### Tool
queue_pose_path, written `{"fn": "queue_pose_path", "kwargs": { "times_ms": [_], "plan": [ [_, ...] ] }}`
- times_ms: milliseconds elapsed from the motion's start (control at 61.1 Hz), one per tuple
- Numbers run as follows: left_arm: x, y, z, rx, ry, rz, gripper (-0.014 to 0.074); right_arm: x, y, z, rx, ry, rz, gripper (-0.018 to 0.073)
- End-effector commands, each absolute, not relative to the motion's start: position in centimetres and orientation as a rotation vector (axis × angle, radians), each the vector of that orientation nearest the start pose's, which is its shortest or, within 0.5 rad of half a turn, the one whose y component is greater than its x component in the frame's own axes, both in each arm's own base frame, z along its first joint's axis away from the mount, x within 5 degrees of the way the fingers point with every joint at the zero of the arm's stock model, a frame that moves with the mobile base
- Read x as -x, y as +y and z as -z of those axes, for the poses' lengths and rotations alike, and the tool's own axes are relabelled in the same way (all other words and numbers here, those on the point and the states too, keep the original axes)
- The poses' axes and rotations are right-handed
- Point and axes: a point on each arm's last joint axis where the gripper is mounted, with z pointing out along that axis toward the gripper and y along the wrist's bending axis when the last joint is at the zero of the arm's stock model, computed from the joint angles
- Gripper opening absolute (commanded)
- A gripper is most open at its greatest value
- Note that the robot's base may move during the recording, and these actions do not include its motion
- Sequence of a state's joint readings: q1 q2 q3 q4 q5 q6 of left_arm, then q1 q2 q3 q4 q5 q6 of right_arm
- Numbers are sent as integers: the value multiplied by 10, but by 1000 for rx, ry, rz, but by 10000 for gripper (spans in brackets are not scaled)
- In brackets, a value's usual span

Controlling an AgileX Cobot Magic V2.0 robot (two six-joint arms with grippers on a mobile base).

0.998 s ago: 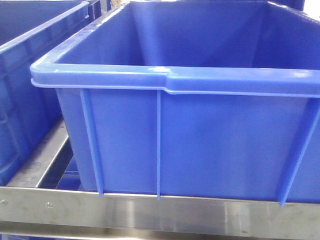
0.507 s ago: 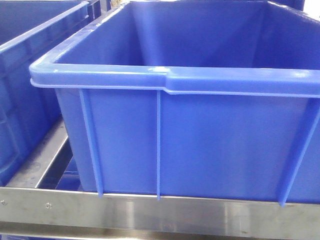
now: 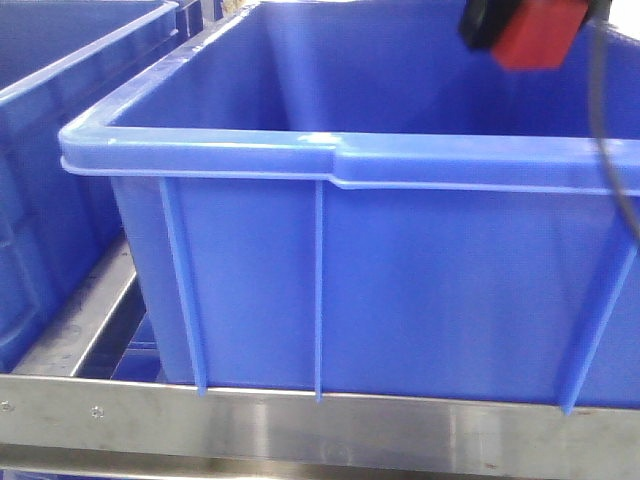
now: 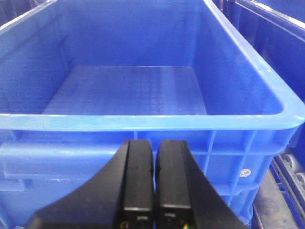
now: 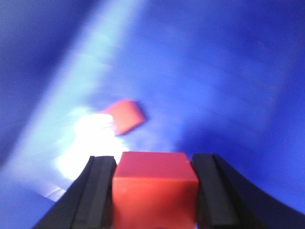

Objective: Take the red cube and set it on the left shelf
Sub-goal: 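Lower the red cube into the blue crate with the right gripper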

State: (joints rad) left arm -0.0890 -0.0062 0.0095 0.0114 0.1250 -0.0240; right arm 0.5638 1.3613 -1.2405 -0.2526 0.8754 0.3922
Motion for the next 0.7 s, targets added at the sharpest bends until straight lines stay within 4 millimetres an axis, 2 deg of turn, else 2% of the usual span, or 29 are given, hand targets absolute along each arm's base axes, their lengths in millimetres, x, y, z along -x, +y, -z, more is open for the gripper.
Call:
{"fn": "queue_pose_path", "kwargs": {
  "times_ms": [0, 164, 376, 556, 687],
  "plan": [
    [-56, -5, -200, -58, 1532, 90, 102, -271, 129, -368, 254, 2351, -100, 193],
    [-56, -5, -200, -58, 1532, 90, 102, -302, 124, -361, 220, 2382, -43, 193],
    [-56, -5, -200, -58, 1532, 90, 102, -336, 136, -341, 231, 2425, -15, 193],
    [-56, -5, -200, -58, 1532, 90, 102, -363, 149, -307, 258, 2467, -1, 193],
    [-56, -5, -200, -58, 1532, 90, 102, -376, 156, -282, 277, 2491, 2, 193]
  ]
}}
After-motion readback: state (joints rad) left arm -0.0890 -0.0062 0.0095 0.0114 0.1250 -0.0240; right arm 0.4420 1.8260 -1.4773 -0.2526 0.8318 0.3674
